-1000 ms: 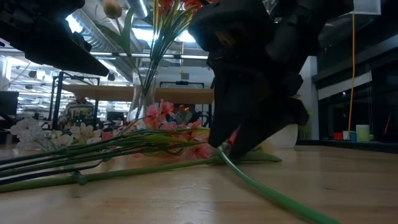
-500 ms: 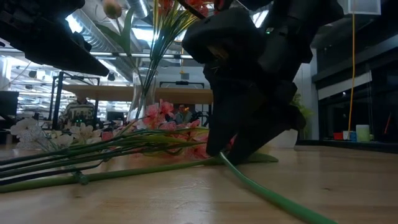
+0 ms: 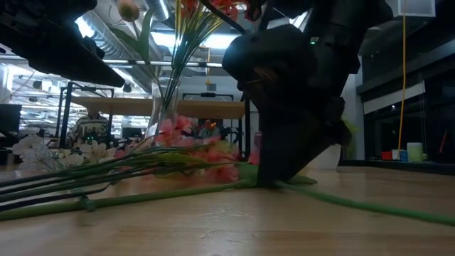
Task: Pick and place flowers into a vace then onto a shelf
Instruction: Put the red tulip into the transparent vase
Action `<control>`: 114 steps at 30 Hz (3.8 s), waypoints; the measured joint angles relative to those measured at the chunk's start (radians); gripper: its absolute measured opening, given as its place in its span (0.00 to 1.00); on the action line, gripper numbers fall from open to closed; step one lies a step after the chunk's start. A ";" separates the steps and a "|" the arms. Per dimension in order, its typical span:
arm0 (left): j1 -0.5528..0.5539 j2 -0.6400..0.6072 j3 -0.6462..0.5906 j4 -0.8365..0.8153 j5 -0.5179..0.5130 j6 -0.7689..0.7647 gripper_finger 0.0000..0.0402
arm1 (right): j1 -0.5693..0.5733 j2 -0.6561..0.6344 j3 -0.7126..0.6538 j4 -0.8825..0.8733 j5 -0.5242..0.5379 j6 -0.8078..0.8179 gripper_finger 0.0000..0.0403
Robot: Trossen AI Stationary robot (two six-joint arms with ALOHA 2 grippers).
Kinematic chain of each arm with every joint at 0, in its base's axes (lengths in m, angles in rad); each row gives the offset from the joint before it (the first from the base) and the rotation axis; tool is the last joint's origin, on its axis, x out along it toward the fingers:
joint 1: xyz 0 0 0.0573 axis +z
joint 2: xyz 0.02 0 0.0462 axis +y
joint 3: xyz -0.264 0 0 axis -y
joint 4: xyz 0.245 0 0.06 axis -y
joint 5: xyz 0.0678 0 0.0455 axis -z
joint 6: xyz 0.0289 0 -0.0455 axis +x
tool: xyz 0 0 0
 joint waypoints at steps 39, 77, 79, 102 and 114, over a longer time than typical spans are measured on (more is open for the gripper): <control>0.001 0.000 0.000 0.008 0.000 0.000 0.02 | 0.066 -0.266 0.068 -0.592 0.241 0.138 0.00; 0.001 0.000 0.000 0.008 -0.003 -0.001 0.02 | 0.171 -0.235 0.028 -0.736 0.002 0.200 0.00; 0.001 0.000 0.000 0.008 -0.003 -0.001 0.02 | 0.175 -0.235 0.028 -0.795 -0.007 0.222 0.00; 0.001 0.000 0.000 0.008 -0.001 -0.002 0.02 | 0.217 -0.238 0.209 -1.110 0.248 0.394 0.00; 0.001 0.000 0.000 0.008 0.001 -0.002 0.02 | 0.217 -0.238 0.209 -1.109 0.441 0.354 0.00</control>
